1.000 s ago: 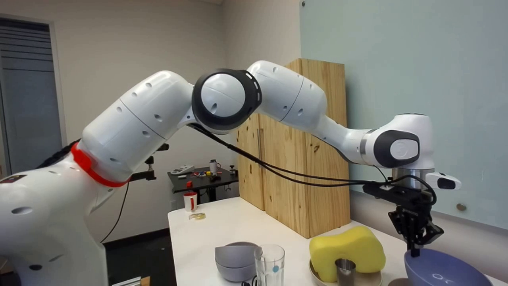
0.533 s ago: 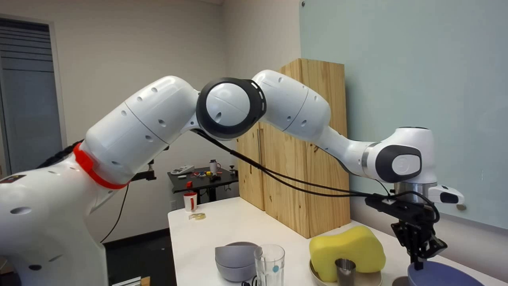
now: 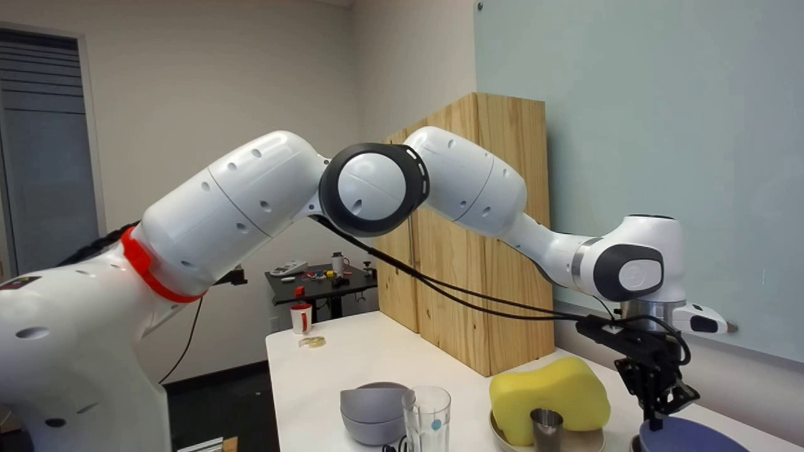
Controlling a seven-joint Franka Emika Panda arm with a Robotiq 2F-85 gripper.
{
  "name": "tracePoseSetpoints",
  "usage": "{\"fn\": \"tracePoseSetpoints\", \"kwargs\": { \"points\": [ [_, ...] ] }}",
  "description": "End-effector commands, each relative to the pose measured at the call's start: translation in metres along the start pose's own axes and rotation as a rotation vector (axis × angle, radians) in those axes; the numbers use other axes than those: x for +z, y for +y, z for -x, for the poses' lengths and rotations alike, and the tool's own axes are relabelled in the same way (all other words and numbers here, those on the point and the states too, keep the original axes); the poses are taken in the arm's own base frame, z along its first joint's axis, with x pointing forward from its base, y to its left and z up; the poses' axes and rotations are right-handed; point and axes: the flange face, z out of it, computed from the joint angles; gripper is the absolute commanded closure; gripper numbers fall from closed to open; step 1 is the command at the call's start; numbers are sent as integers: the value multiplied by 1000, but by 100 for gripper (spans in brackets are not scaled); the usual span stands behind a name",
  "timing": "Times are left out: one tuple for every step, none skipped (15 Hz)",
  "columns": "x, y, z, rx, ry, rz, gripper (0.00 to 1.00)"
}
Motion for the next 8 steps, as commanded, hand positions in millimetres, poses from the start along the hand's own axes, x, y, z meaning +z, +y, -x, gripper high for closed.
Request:
{"fn": "tracePoseSetpoints", "kwargs": {
  "points": [
    [13, -10, -12, -25, -3, -14, 99],
    [13, -12, -12, -18, -10, -13, 99],
    [13, -12, -13, -13, -9, -11, 70],
    [13, -12, -14, -12, -12, -12, 68],
    [10, -12, -15, -7, -9, -9, 63],
    [7, -12, -17, -9, -10, -7, 56],
    [3, -13, -18, -8, -9, -4, 48],
    [-1, -13, -20, -9, -9, -3, 41]
  ]
}}
